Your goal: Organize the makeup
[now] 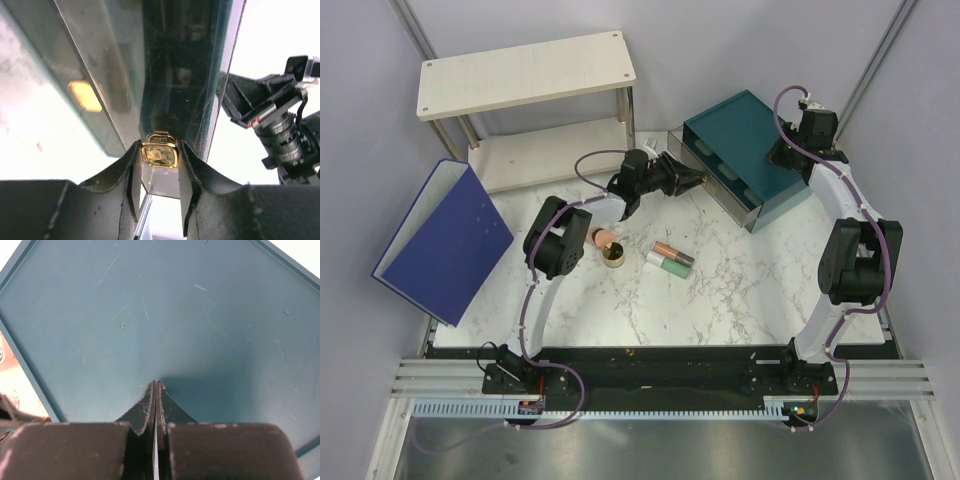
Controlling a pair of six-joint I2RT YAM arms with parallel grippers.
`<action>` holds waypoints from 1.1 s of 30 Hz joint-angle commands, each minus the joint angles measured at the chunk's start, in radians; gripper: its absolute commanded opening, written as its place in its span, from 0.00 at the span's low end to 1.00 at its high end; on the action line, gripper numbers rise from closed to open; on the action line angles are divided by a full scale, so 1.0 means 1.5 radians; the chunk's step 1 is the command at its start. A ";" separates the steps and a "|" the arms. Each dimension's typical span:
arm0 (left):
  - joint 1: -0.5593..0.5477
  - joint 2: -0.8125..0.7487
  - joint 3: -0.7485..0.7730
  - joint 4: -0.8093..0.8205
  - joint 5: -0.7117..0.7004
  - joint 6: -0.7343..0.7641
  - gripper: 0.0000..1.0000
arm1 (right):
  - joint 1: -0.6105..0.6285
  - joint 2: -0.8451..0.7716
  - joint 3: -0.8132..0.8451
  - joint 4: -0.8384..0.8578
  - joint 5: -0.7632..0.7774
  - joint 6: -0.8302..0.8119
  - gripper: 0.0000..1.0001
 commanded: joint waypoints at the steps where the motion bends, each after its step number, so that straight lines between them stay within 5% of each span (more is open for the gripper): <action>1: 0.010 -0.095 -0.079 0.007 0.012 0.076 0.02 | 0.001 -0.005 -0.018 -0.025 -0.006 0.005 0.00; 9: 0.023 -0.189 -0.195 -0.006 -0.002 0.110 0.03 | 0.001 -0.001 -0.019 -0.023 -0.011 0.008 0.00; 13: 0.028 -0.194 -0.223 -0.011 0.015 0.123 0.11 | 0.001 0.002 -0.022 -0.022 -0.018 0.011 0.00; 16: 0.029 -0.195 -0.221 -0.019 0.033 0.140 0.37 | 0.001 0.003 -0.023 -0.022 -0.023 0.013 0.00; 18: 0.029 -0.192 -0.214 -0.024 0.055 0.163 0.72 | 0.001 0.002 -0.023 -0.022 -0.025 0.011 0.00; 20: 0.032 -0.206 -0.208 -0.033 0.082 0.191 0.87 | 0.001 0.003 -0.023 -0.022 -0.028 0.011 0.00; 23: 0.041 -0.259 -0.216 -0.098 0.092 0.281 0.90 | 0.000 0.001 -0.024 -0.021 -0.033 0.012 0.00; 33: 0.040 -0.377 -0.136 -0.600 0.097 0.785 0.91 | 0.002 0.001 -0.031 -0.021 -0.044 0.014 0.00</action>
